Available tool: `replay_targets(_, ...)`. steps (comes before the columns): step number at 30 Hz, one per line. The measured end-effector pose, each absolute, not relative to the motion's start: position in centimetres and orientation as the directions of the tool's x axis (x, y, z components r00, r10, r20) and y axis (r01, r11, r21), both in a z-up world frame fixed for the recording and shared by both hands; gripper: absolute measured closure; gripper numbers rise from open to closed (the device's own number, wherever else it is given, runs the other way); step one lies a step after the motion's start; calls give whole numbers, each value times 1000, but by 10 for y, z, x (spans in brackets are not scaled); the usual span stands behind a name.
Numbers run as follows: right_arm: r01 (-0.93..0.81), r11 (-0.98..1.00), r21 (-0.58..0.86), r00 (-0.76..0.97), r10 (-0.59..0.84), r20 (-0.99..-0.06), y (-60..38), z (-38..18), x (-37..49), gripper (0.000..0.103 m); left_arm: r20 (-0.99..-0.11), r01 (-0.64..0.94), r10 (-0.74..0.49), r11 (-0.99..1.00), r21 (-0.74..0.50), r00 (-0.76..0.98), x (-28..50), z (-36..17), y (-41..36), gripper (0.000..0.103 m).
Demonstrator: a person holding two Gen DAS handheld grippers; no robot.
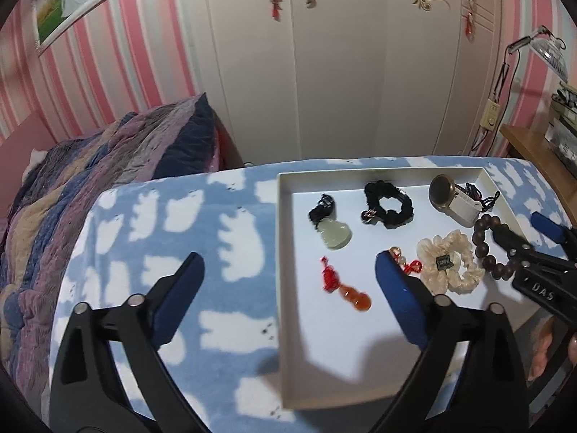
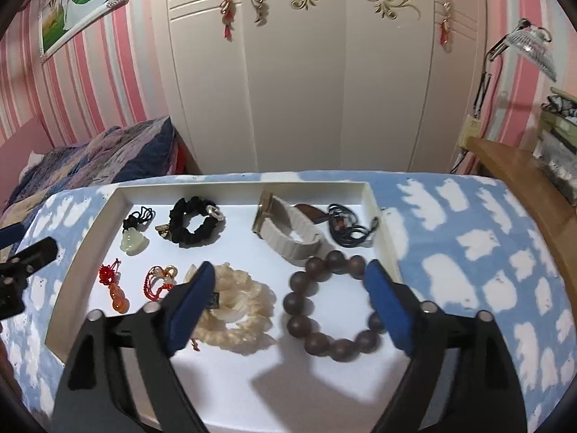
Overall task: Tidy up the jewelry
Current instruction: 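Lift both open tools away from the tray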
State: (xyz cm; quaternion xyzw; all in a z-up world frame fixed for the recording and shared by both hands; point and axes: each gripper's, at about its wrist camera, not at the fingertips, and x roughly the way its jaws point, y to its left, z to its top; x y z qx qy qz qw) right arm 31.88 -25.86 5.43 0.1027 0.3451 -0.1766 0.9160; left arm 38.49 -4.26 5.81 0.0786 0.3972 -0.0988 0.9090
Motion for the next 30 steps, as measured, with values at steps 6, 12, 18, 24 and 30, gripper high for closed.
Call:
replay_targets(6, 401, 916, -26, 694, -322, -644, -248, 74, 287, 9, -718, 228, -93, 969, 94, 690, 353, 73, -25, 3)
replay_targets(12, 393, 918, -61, 695, -340, -634, -235, 82, 249, 9, -720, 218, -104, 974, 67, 687, 316, 79, -8, 3)
replay_targets(18, 394, 919, -7, 711, -310, -632, -230, 82, 216, 9, -709, 205, -132, 979, 18, 692, 283, 80, 8, 3)
replay_targets(24, 405, 914, 32, 718, -296, -630, -229, 83, 189, 9, -720, 215, -154, 977, -7, 676, 252, 76, 22, 3)
replay_targets(30, 457, 889, -13, 699, -368, -614, -228, 82, 154, 9, -733, 210, -183, 976, -56, 655, 214, 77, 40, 3)
